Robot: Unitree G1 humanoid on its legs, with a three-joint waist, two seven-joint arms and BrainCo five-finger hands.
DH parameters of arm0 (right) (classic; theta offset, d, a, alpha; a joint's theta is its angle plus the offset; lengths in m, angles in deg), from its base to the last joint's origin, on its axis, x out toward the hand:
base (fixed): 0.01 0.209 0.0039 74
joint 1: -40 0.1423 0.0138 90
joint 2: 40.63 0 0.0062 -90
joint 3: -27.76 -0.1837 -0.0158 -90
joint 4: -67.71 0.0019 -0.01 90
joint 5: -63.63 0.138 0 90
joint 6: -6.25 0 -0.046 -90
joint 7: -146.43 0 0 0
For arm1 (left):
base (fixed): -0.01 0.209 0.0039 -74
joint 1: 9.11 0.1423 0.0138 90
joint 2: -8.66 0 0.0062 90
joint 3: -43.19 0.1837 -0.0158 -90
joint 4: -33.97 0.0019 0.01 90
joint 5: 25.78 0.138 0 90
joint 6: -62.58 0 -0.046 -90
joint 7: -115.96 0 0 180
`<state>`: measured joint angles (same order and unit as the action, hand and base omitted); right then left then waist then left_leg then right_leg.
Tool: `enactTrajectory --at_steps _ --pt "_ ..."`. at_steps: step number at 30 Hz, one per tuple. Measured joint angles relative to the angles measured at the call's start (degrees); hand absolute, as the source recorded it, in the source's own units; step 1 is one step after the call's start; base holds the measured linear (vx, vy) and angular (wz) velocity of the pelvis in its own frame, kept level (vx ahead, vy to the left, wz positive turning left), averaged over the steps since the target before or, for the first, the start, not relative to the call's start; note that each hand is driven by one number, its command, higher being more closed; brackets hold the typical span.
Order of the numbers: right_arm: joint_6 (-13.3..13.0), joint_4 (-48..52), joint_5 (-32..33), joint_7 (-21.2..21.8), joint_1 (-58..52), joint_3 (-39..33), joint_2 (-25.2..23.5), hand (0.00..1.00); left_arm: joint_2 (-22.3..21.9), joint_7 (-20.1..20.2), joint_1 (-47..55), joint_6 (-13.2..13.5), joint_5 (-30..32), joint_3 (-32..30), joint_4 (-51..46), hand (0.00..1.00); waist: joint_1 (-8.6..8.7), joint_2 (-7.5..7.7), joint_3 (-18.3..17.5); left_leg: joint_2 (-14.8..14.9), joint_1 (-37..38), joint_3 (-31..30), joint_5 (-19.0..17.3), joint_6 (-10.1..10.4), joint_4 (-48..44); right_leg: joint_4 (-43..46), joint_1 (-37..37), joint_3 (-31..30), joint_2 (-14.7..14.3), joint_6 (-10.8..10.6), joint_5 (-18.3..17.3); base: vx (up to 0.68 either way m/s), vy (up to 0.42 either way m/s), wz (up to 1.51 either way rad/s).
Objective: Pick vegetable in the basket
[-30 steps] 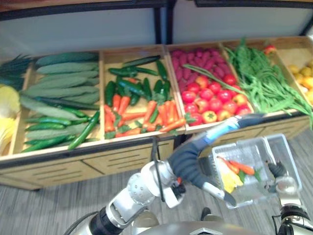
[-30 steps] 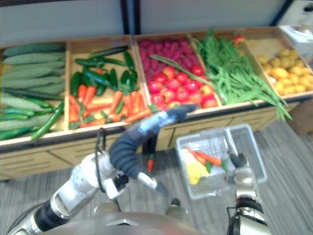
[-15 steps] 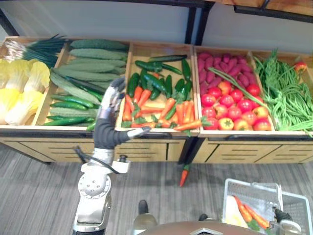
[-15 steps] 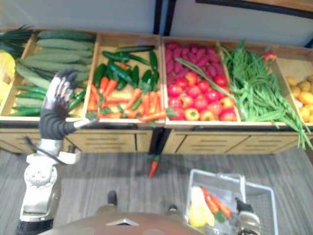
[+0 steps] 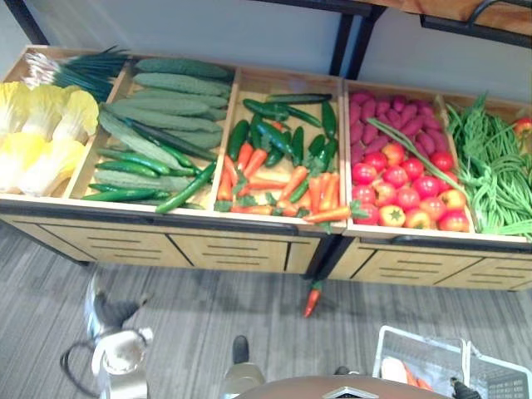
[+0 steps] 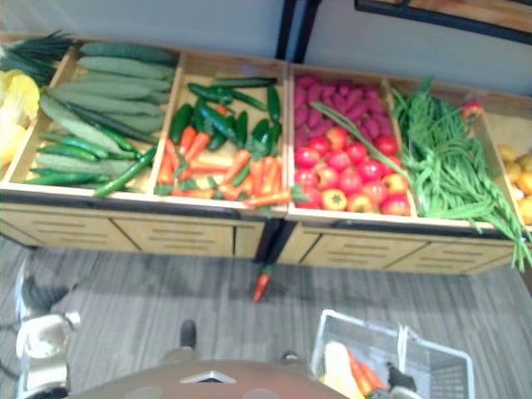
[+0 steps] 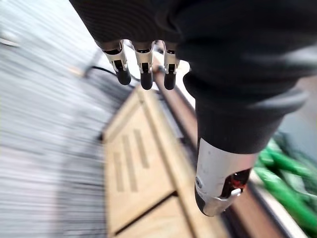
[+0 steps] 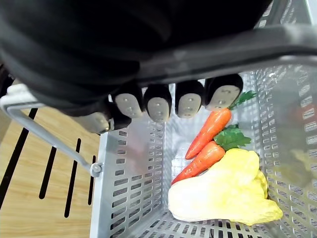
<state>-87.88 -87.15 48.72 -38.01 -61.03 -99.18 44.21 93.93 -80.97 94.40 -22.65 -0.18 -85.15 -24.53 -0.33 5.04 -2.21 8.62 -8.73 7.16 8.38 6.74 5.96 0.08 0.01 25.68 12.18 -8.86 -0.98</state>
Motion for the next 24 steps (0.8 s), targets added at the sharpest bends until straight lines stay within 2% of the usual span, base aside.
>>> enactTrajectory --at_steps 2,4,6,8,10,13,15,17,24 --pt "-0.17 0.22 0.02 -0.21 -0.39 0.09 -0.89 1.0 -0.64 -1.12 -0.4 -0.49 -2.22 -5.23 7.18 0.0 0.08 -0.11 -0.08 -0.02 0.06 -0.19 -0.2 0.09 0.0 0.03 0.25 0.44 -0.01 0.23 -0.23 0.05 -0.013 0.09" --pt "-0.14 0.2 0.06 -0.43 -0.4 0.16 -1.43 1.0 -1.24 -2.79 -0.59 -0.98 -10.88 -9.48 15.76 0.0 0.1 0.08 -0.64 0.01 0.3 -0.23 -0.44 0.29 0.0 0.05 0.5 0.48 -0.05 0.27 -0.46 0.06 -0.022 0.02" --pt "-0.14 0.19 0.06 -1.03 -0.37 0.33 -1.72 1.0 -1.91 -2.91 -0.5 -1.78 -14.33 -9.9 21.26 0.0 0.14 0.02 -0.61 -0.02 1.07 -0.2 -0.59 0.42 0.0 0.01 1.29 0.46 -0.03 0.35 -0.64 0.05 -0.02 -0.01" --pt "-0.15 -0.09 0.15 -2.01 -0.36 1.42 -1.86 1.0 -3.1 -2.65 -0.22 -2.41 -14.43 -9.66 25.59 0.0 0.18 -0.07 -0.63 0.03 1.85 -0.16 -0.88 0.53 0.0 0.13 1.9 0.39 -0.02 0.31 -0.97 0.0 0.0 0.0" --pt "-0.16 -0.31 0.16 -2.52 -0.29 1.96 -1.95 1.0 -5.01 0.56 -0.5 -2.88 -15.14 -8.15 29.3 0.0 0.36 -0.32 -0.6 0.21 2.06 -0.14 -1.0 0.61 0.0 0.16 2.11 0.4 -0.18 0.27 -1.16 0.0 0.0 0.0" --pt "-0.17 -0.34 0.19 -2.51 -0.41 3.31 -2.04 1.0 -7.8 5.38 -0.39 -3.23 -15.43 -2.53 30.27 0.0 0.57 -0.56 -0.48 0.27 2.02 -0.07 -1.06 0.68 0.01 0.15 2.04 0.37 -0.22 0.01 -1.48 0.0 0.0 0.0" --pt "-0.17 -0.36 0.11 -2.52 -0.44 4.27 -2.39 1.0 -8.95 7.06 -0.5 -3.2 -15.3 0.19 30.47 0.0 0.85 -0.58 -0.46 0.29 2.01 -0.01 -1.1 0.73 0.01 0.16 1.97 0.33 -0.22 -0.01 -1.61 0.0 0.0 0.0" --pt "-0.24 -0.91 0.12 -2.52 -0.18 5.88 -2.6 1.0 -9.07 7.81 -0.98 -3.14 -15.55 2.75 31.84 0.0 1.49 -0.58 -0.46 0.36 1.94 0.17 -1.23 0.79 0.01 0.34 1.6 0.05 -0.2 0.05 -1.95 0.02 -0.014 -0.05" --pt "-0.26 -1.36 0.18 -2.59 0.3 7.69 -2.84 1.0 -7.83 7.9 -1.57 -2.28 -16.36 8.94 31.89 0.0 1.71 -0.68 0.74 0.61 3.26 1.65 -1.78 1.19 0.0 0.98 1.47 -1.73 -0.18 0.33 -2.23 0.05 -0.017 -0.13"
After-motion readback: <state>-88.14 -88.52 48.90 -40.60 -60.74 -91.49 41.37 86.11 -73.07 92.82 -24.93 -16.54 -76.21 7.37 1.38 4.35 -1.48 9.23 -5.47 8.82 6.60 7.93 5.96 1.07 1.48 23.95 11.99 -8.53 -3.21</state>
